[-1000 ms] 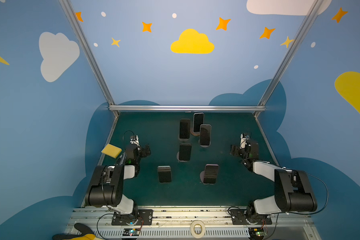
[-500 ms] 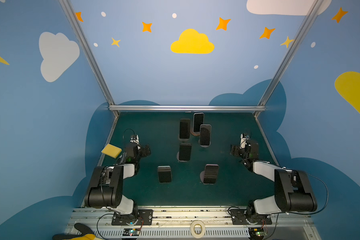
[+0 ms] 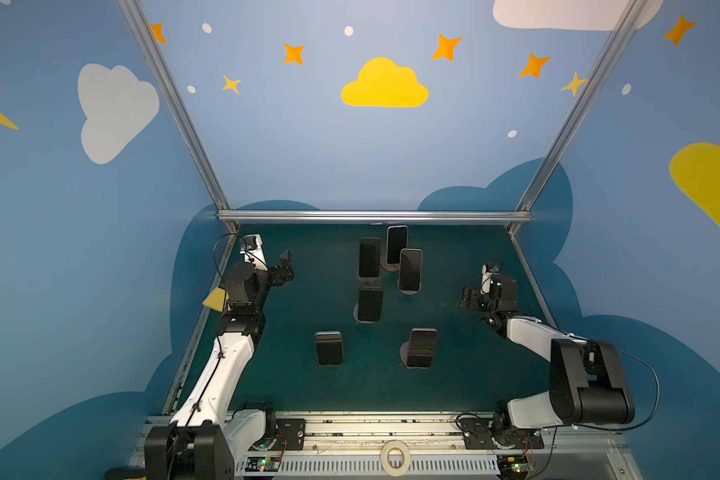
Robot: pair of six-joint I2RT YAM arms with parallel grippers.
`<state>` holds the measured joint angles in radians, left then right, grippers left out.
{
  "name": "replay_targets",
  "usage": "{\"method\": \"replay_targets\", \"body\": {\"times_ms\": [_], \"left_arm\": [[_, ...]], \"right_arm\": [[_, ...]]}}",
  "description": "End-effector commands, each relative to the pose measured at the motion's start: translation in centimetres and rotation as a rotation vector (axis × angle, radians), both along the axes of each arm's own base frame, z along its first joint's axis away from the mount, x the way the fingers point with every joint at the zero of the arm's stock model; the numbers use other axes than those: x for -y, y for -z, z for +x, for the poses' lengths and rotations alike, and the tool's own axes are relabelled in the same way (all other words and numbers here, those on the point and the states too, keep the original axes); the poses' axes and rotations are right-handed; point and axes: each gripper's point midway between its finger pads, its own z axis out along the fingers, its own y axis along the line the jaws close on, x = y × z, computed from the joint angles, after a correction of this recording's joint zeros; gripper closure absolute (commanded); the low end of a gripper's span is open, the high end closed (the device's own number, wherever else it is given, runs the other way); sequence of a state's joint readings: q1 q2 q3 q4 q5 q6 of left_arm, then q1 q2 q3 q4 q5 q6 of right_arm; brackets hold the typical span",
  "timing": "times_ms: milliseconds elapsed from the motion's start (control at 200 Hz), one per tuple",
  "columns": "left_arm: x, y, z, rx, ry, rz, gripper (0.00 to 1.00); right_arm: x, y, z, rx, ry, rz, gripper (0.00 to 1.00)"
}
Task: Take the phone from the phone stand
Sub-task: 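Raise both arms and swing the right gripper toward the purple-cased phone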
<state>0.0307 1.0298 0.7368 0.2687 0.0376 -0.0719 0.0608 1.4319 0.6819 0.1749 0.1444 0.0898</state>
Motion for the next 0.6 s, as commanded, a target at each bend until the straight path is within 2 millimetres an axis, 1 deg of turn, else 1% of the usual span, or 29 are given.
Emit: {"method": "replay_targets", "body": {"times_ms": [0,10,25,30,55,100,135,150,160,180,210,230,265,280,310,330,451,521,596], "left_arm": [[-4.4,-3.6,-0.7,0.074,-0.284,-0.273,0.0],[-4.8,-3.6,-0.8,0.066,-0.316,-0.302,0.0],[-5.4,-3.3,-0.9,0.048,-0.358,-0.358,0.0],[-5.5,-3.3,-1.0,0.043,-0.372,-0.372,0.0],[-5.8,-3.2,-1.1,0.015,-0.404,-0.442,0.0],[-5.4,-3.0,-1.0,-0.05,-0.38,-0.501,0.0],[-5.0,-2.7,-1.0,-0.09,-0.364,-0.531,0.0],[-5.0,-2.4,-1.2,-0.105,-0.369,-0.55,0.0],[-5.0,-2.3,-1.3,-0.115,-0.374,-0.561,0.0],[-5.0,-1.9,-1.6,-0.135,-0.376,-0.58,0.0],[-4.7,-1.4,-1.8,-0.16,-0.345,-0.579,0.0],[-4.7,-1.1,-1.8,-0.163,-0.333,-0.583,0.0],[-5.1,-0.4,-2.0,-0.161,-0.343,-0.615,0.0],[-5.3,-0.1,-2.1,-0.162,-0.351,-0.626,0.0],[-5.7,0.5,-2.2,-0.159,-0.366,-0.649,0.0],[-5.6,0.9,-2.2,-0.165,-0.359,-0.663,0.0],[-5.4,2.2,-1.3,-0.204,-0.352,-0.713,0.0],[-5.2,3.0,-0.7,-0.226,-0.358,-0.753,0.0],[-4.8,3.5,-0.3,-0.257,-0.341,-0.761,0.0]], "right_arm": [[2.5,-6.6,-0.3,0.015,0.214,0.012,0.09],[2.6,-7.5,-0.4,0.016,0.232,0.02,0.09],[2.7,-7.9,-0.6,0.005,0.244,0.027,0.09],[2.7,-8.3,-0.7,0.003,0.259,0.04,0.09],[2.6,-9.4,-1.2,-0.012,0.281,0.072,0.09],[2.2,-11.6,-1.8,-0.022,0.302,0.138,0.09],[1.3,-13.1,-2.2,-0.026,0.257,0.175,0.09],[1.1,-13.4,-2.3,-0.029,0.245,0.183,0.09],[1.3,-13.7,-2.7,-0.03,0.269,0.211,0.09],[2.0,-13.8,-3.4,-0.029,0.346,0.265,0.09],[3.2,-13.3,-4.6,-0.034,0.481,0.355,0.09],[3.5,-13.1,-5.1,-0.032,0.518,0.411,0.08],[3.1,-13.0,-5.1,-0.02,0.457,0.492,0.09],[2.8,-13.3,-4.9,0.002,0.418,0.514,0.1],[2.4,-13.2,-5.1,0.009,0.378,0.55,0.11],[2.1,-13.3,-5.4,0.01,0.361,0.559,0.11],[1.3,-13.9,-7.1,-0.009,0.294,0.509,0.11],[0.2,-14.2,-7.9,-0.031,0.229,0.483,0.11],[-0.5,-14.4,-8.8,-0.05,0.2,0.45,0.11]]}}
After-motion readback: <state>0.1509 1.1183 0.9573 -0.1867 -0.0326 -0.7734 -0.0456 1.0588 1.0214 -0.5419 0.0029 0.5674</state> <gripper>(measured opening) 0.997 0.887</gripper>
